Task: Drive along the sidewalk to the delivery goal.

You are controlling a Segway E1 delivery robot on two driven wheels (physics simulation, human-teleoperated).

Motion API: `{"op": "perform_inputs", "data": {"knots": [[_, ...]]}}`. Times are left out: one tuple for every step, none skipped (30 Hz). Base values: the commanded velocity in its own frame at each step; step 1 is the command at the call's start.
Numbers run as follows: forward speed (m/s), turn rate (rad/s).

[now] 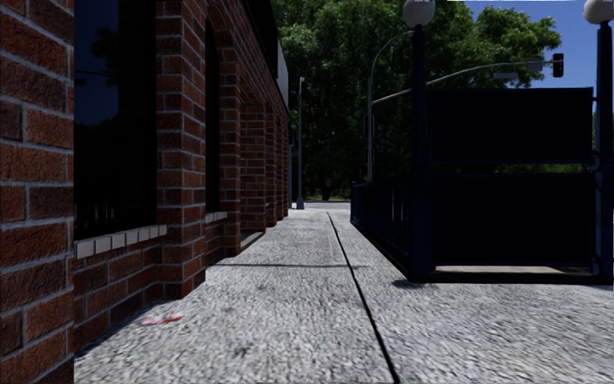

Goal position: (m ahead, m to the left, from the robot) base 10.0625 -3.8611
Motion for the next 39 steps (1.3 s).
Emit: {"op": "perform_inputs", "data": {"knots": [[2.0, -0.2], [2.0, -0.2], [2.0, -0.21], [2.0, -0.21], [2.0, -0.21], [2.0, -0.21], [2.0, -0.21], [2.0, -0.21], [2.0, -0.21], [2.0, -0.21], [2.0, -0.21], [2.0, -0.21], [2.0, -0.21], [2.0, -0.21], [2.0, -0.2], [2.0, -0.2], [2.0, -0.04], [2.0, 0.0], [2.0, 0.0], [2.0, 0.0], [2.0, 0.0], [2.0, 0.0], [2.0, 0.0], [2.0, 0.0], [2.0, 0.0], [2.0, 0.0], [2.0, 0.0], [2.0, 0.0], [2.0, 0.0], [2.0, 0.0], [2.0, 0.0], [2.0, 0.0], [2.0, 0.0], [2.0, 0.0], [2.0, 0.0], [2.0, 0.0], [2.0, 0.0], [2.0, 0.0], [2.0, 0.0]]}}
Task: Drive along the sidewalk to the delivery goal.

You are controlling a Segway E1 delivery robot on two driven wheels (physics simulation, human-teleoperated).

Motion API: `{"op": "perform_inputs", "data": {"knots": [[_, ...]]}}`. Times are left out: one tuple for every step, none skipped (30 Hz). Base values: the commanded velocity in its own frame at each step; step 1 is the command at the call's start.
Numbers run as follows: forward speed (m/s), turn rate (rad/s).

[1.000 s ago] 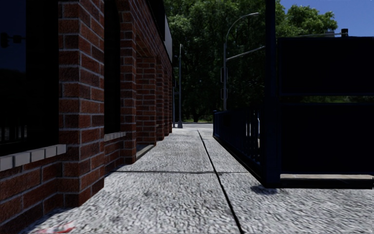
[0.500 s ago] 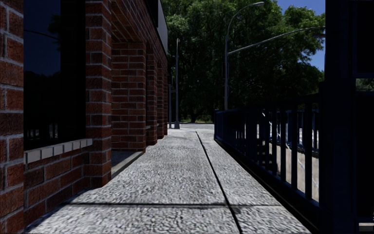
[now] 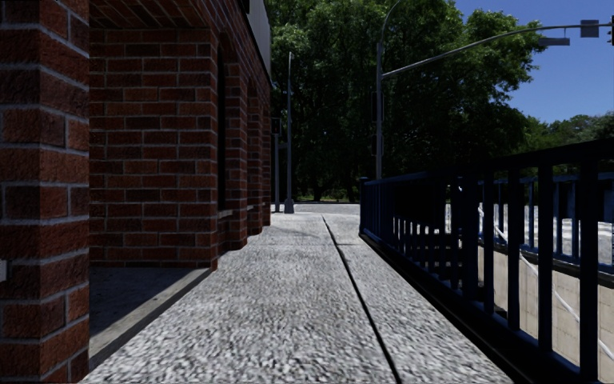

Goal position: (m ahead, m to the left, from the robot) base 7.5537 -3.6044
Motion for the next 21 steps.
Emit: {"op": "perform_inputs", "data": {"knots": [[2.0, 0.0], [2.0, 0.0], [2.0, 0.0], [2.0, 0.0], [2.0, 0.0], [2.0, 0.0], [2.0, 0.0], [2.0, 0.0], [2.0, 0.0], [2.0, 0.0], [2.0, 0.0], [2.0, 0.0], [2.0, 0.0], [2.0, 0.0], [2.0, 0.0], [2.0, 0.0], [2.0, 0.0], [2.0, 0.0], [2.0, 0.0], [2.0, 0.0], [2.0, 0.0]]}}
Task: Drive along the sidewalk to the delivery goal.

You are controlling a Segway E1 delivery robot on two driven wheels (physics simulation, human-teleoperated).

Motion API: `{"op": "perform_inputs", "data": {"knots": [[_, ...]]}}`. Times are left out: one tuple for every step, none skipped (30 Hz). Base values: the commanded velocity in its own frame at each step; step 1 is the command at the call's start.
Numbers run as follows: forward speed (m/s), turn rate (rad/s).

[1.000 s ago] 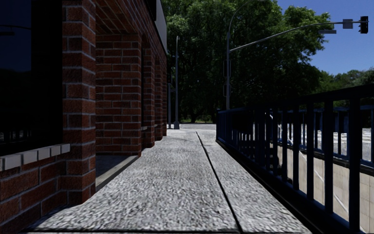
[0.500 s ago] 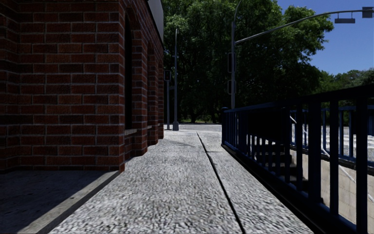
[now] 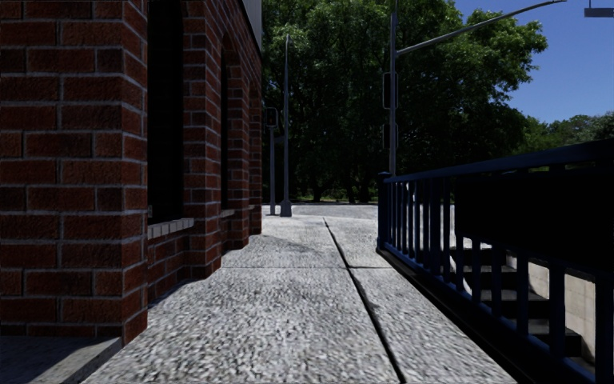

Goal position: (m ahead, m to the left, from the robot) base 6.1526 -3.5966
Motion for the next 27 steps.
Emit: {"op": "perform_inputs", "data": {"knots": [[2.0, 0.0], [2.0, 0.0], [2.0, 0.0], [2.0, 0.0], [2.0, 0.0], [2.0, 0.0], [2.0, 0.0], [2.0, 0.0], [2.0, 0.0], [2.0, 0.0], [2.0, 0.0], [2.0, 0.0], [2.0, 0.0], [2.0, 0.0], [2.0, 0.0], [2.0, 0.0], [2.0, 0.0], [2.0, 0.0], [2.0, 0.0], [2.0, 0.0], [2.0, 0.0], [2.0, 0.0], [2.0, 0.0], [2.0, 0.0], [2.0, 0.0], [2.0, 0.0], [2.0, 0.0]]}}
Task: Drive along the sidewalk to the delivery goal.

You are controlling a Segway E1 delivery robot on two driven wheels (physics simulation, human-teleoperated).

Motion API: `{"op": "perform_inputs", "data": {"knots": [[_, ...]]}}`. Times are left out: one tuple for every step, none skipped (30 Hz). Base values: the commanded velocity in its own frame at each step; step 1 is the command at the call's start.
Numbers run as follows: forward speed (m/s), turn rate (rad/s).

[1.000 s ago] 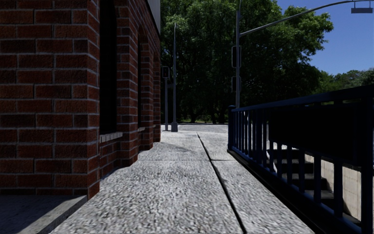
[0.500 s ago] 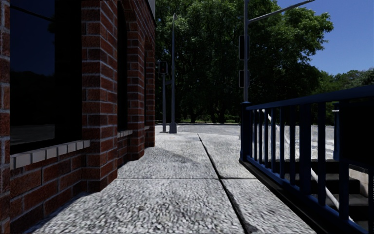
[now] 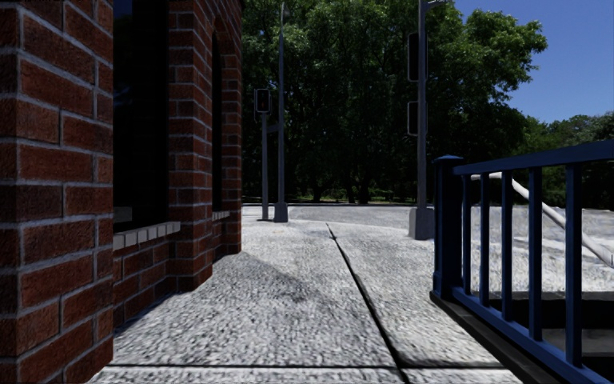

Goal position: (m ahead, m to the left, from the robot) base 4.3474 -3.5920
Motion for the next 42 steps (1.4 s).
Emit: {"op": "perform_inputs", "data": {"knots": [[2.0, 0.0], [2.0, 0.0], [2.0, 0.0], [2.0, 0.0], [2.0, 0.0], [2.0, 0.0], [2.0, 0.0], [2.0, 0.0], [2.0, 0.0], [2.0, 0.0], [2.0, 0.0], [2.0, 0.0], [2.0, -0.03], [2.0, -0.03], [2.0, -0.11], [2.0, -0.14], [2.0, -0.14], [2.0, -0.19], [1.9, -0.25], [1.79, -0.31], [1.79, -0.31], [1.73, -0.37], [1.68, -0.4], [1.65, -0.43], [1.65, -0.43], [1.63, -0.45], [1.6, -0.45], [1.6, -0.45], [1.6, -0.46], [1.59, -0.46], [1.59, -0.46], [1.59, -0.46], [1.59, -0.46], [1.59, -0.5], [1.59, -0.5], [1.59, -0.56], [1.59, -0.58], [1.59, -0.58], [1.59, -0.58], [1.59, -0.58], [1.59, -0.58], [1.59, -0.61]]}}
